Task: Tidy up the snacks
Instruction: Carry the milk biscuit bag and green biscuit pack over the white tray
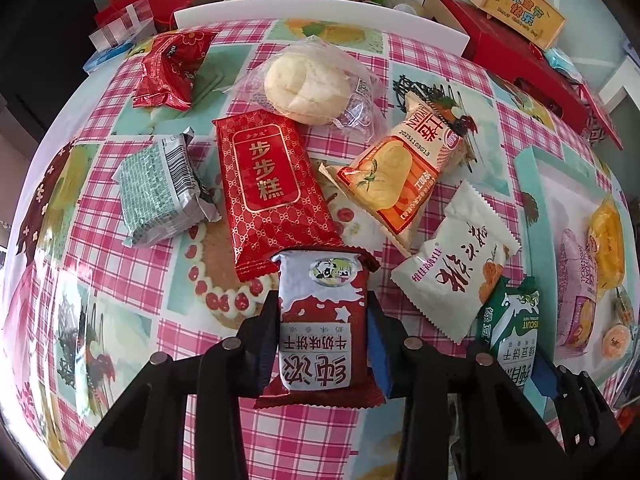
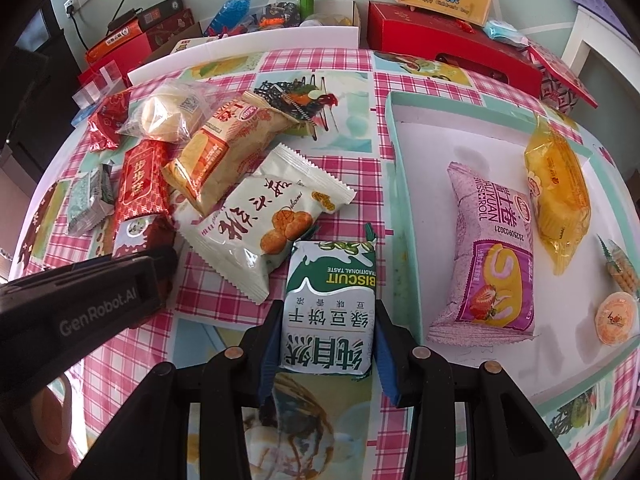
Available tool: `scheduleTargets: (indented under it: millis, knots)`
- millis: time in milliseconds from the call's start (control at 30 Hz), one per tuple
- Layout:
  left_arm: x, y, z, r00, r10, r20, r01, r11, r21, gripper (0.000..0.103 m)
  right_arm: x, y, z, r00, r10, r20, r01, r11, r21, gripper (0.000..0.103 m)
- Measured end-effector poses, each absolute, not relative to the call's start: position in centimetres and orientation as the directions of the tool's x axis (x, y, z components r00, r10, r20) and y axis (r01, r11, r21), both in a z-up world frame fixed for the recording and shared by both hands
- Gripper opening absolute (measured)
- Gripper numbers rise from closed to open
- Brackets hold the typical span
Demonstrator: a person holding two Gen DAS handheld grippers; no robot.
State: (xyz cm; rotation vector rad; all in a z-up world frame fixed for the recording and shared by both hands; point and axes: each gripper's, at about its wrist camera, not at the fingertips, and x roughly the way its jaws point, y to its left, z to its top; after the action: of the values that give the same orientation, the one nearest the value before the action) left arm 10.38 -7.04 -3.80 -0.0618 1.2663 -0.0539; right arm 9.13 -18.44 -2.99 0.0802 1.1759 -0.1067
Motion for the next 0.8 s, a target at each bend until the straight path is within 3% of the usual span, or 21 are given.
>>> scheduleTargets:
  millis: [800]
  knots:
    - [8.5, -5.0, 2.8, 0.444, -0.097, -0.891, -0.007, 0.994, -0.112, 0.041, 7.8, -20.1, 2.5, 0.526, -0.026, -0.850, 0.169, 0.983, 0.074, 0.043]
